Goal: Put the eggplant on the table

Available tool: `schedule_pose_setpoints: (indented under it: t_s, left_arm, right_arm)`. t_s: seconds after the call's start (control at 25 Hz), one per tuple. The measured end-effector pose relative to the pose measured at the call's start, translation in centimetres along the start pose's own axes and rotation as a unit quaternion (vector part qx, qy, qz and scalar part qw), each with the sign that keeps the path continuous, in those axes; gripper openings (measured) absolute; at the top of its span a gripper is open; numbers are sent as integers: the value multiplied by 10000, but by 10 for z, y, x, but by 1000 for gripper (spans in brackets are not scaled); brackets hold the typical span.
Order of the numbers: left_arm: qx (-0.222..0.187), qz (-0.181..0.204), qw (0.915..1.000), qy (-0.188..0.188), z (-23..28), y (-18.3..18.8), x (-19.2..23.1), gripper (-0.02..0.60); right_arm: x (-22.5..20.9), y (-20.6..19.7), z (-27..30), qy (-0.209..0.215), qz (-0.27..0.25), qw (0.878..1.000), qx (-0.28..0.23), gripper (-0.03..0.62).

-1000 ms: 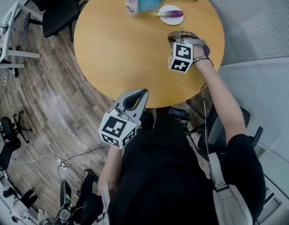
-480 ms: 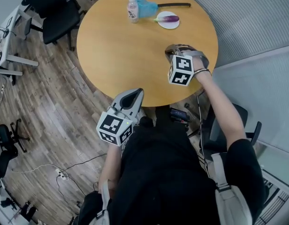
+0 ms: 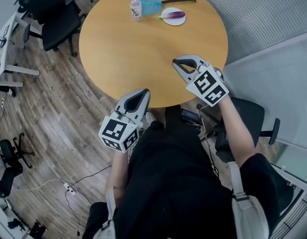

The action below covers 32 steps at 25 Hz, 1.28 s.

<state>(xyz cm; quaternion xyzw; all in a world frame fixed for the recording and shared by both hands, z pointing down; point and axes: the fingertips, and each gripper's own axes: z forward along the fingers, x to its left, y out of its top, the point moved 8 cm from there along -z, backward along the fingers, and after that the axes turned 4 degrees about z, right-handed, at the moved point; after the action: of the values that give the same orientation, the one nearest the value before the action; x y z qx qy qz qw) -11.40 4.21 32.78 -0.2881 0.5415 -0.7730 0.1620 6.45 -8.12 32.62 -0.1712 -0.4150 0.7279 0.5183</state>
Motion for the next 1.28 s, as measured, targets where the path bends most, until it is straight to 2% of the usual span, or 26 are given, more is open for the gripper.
schedule_pose_setpoints:
  t_s: [0.16, 0.28, 0.4, 0.56, 0.76, 0.96, 1.12, 1.28]
  left_arm:
    - [-51, 60, 9999, -96, 1, 3, -6, 11]
    - [-120, 134, 9997, -138, -1, 5, -10, 11]
    - [-170, 147, 9997, -133, -6, 7, -9, 11]
    - [-258, 100, 9996, -35, -8, 12, 2, 11]
    - [-359, 51, 9993, 86, -6, 17, 9, 11]
    - [-406, 189, 9990, -4, 0, 20, 3, 11]
    - [-395, 157, 9991, -63, 3, 19, -4, 11]
    - [-355, 164, 9992, -75, 5, 18, -9, 11]
  right_arm:
    - [7, -4, -33, 53, 872, 9933, -753, 17]
    - [12, -6, -54, 14, 1432, 9817, -1252, 17]
    - [17, -5, -71, -39, 1701, 9732, -1545, 16]
    - [19, -3, -87, -96, 1777, 9693, -1698, 16]
    - [24, -20, -101, -90, 2047, 9623, -1788, 16]
    - [29, -40, -110, -75, 2342, 9532, -1912, 16]
    - [34, -52, -115, -53, 2682, 9398, -2119, 17]
    - [37, -55, -117, -74, 2821, 9335, -2212, 17]
